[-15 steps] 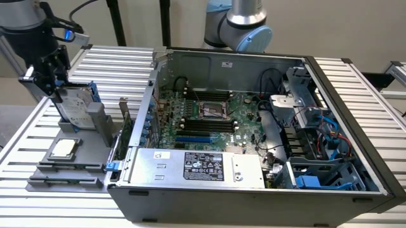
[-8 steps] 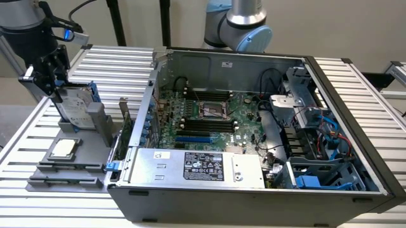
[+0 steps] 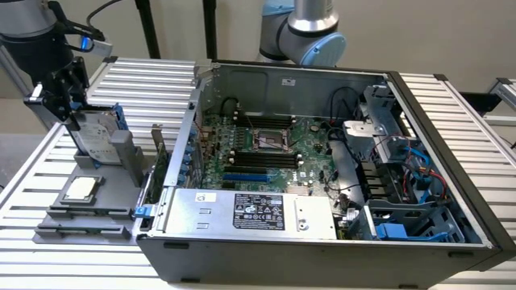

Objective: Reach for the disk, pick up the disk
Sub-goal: 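Pick up the disk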

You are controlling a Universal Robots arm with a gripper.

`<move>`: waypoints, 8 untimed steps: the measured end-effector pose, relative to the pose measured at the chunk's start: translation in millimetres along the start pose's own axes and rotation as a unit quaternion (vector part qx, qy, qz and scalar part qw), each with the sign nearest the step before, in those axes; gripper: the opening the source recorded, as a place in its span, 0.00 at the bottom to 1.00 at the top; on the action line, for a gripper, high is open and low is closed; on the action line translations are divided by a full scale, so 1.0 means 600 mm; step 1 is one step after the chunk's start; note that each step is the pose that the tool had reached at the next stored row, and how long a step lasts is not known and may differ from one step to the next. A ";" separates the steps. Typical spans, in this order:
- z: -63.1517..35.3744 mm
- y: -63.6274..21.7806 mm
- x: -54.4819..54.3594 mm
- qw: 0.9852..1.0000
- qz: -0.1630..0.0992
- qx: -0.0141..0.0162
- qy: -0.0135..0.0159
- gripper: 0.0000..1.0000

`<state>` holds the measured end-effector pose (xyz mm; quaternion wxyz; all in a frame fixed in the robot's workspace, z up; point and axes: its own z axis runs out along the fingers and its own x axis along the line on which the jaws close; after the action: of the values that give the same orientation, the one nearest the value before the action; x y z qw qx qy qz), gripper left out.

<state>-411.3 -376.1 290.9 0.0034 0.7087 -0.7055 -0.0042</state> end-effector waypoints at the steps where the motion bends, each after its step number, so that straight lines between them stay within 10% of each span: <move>1: 0.000 0.000 0.000 1.000 0.000 0.000 0.000 0.54; 8: 0.000 0.000 0.000 1.000 0.000 0.000 0.000 0.39</move>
<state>-411.4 -376.1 290.9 0.0034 0.7087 -0.7055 -0.0042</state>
